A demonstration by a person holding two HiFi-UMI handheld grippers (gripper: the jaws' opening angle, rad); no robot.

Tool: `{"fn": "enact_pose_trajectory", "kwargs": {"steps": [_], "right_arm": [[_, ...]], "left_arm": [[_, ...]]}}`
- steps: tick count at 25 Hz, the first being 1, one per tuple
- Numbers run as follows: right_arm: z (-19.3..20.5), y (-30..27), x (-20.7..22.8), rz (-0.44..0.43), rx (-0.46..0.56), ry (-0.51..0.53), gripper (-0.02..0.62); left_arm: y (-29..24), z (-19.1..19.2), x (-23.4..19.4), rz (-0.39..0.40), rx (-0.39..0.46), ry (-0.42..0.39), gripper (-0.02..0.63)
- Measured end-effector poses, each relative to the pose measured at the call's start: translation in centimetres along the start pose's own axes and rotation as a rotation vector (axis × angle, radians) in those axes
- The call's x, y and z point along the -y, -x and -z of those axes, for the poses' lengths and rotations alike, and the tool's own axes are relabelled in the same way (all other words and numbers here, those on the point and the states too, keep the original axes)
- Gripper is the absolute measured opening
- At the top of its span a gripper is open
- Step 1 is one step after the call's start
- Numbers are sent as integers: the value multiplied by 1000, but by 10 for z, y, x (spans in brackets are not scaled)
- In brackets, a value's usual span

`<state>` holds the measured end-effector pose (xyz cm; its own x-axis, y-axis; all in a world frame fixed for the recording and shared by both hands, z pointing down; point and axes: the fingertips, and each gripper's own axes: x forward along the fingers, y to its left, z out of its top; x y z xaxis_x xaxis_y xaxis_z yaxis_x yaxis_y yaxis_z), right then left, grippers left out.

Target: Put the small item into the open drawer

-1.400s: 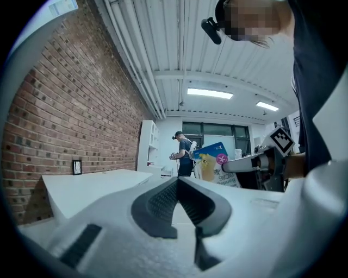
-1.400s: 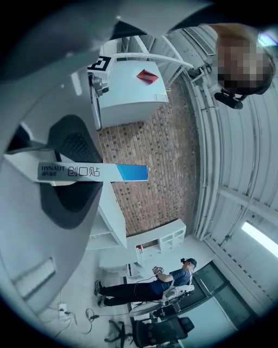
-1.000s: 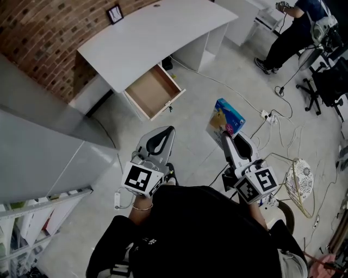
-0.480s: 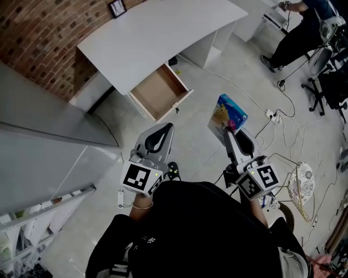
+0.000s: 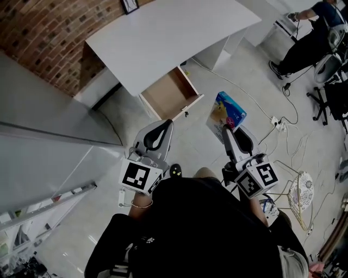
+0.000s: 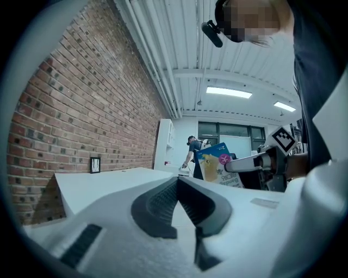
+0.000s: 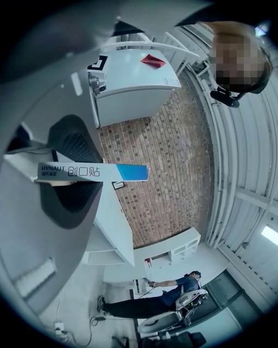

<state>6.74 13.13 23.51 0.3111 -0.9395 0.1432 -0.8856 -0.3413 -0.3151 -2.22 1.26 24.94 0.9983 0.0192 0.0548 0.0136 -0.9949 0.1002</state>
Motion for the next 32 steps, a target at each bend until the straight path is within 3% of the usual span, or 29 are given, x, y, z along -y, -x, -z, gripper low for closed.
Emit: {"fn": "enact_pose_trajectory", "kwargs": {"steps": [9, 18, 32], "right_arm": [[-2, -38, 5, -99, -43, 13, 103], [-27, -105, 27, -286, -92, 59, 103], [-57, -169, 71, -530, -152, 76, 103]], "left_arm": [[3, 0, -25, -119, 13, 12, -8], [-26, -18, -56, -309, 42, -14, -8], [-76, -32, -69, -552, 37, -26, -8]]}}
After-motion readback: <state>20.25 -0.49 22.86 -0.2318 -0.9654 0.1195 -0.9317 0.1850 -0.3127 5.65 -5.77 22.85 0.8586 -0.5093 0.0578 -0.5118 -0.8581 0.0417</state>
